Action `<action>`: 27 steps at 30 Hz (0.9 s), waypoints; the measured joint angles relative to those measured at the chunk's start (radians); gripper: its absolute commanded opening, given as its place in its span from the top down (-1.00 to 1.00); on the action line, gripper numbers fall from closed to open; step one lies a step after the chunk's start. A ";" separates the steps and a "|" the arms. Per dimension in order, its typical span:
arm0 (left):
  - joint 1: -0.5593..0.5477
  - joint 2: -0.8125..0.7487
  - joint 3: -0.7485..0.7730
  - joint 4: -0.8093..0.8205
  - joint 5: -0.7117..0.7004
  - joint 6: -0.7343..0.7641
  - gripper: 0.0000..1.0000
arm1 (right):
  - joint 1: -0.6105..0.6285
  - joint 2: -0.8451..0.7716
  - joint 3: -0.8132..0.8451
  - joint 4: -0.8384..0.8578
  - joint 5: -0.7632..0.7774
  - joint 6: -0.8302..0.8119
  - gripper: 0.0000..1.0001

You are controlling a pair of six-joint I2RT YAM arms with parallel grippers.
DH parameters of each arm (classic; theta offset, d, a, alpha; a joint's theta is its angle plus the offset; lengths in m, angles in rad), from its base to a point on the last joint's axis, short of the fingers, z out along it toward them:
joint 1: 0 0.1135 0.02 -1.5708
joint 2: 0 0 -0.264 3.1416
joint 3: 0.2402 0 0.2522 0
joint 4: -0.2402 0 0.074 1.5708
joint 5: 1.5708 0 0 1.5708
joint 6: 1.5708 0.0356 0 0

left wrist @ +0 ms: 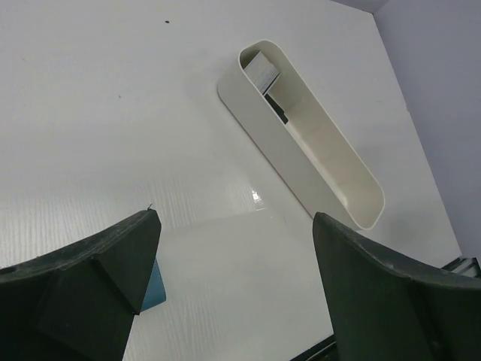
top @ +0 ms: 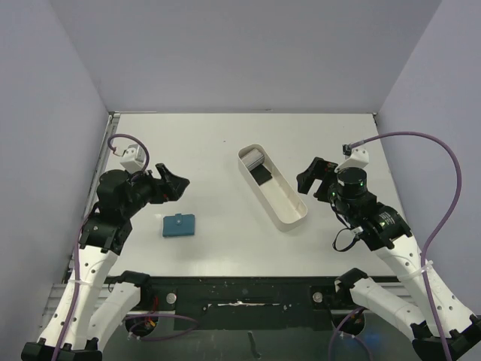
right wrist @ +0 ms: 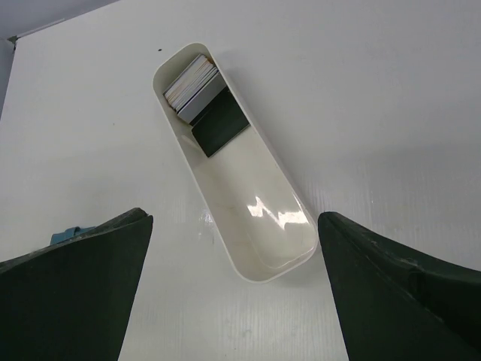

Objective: Put the credit cards into the card holder
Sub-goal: Open the card holder at the center of the board.

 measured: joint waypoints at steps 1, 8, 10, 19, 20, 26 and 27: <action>0.000 0.000 0.000 0.000 -0.001 0.000 -0.67 | 0.000 0.000 0.000 0.000 0.000 0.000 -0.95; 0.000 0.014 -0.001 0.000 -0.027 -0.001 -0.67 | 0.000 0.000 0.000 0.000 0.000 -0.001 -0.95; 0.000 0.029 -0.001 0.000 -0.040 -0.008 -0.67 | 0.000 0.001 0.000 0.000 0.000 -0.001 -0.95; 0.002 0.174 0.000 -0.100 -0.286 -0.189 -0.45 | 0.000 0.008 0.000 0.000 0.000 -0.003 -0.95; 0.002 0.192 0.000 -0.117 -0.316 -0.212 -0.40 | 0.000 0.007 0.000 0.000 0.001 -0.004 -0.95; 0.005 0.269 -0.005 -0.206 -0.468 -0.343 -0.23 | 0.000 0.006 0.000 -0.002 0.010 -0.010 -0.95; 0.006 0.275 -0.015 -0.206 -0.484 -0.365 -0.23 | 0.000 0.006 0.000 -0.005 0.012 -0.011 -0.95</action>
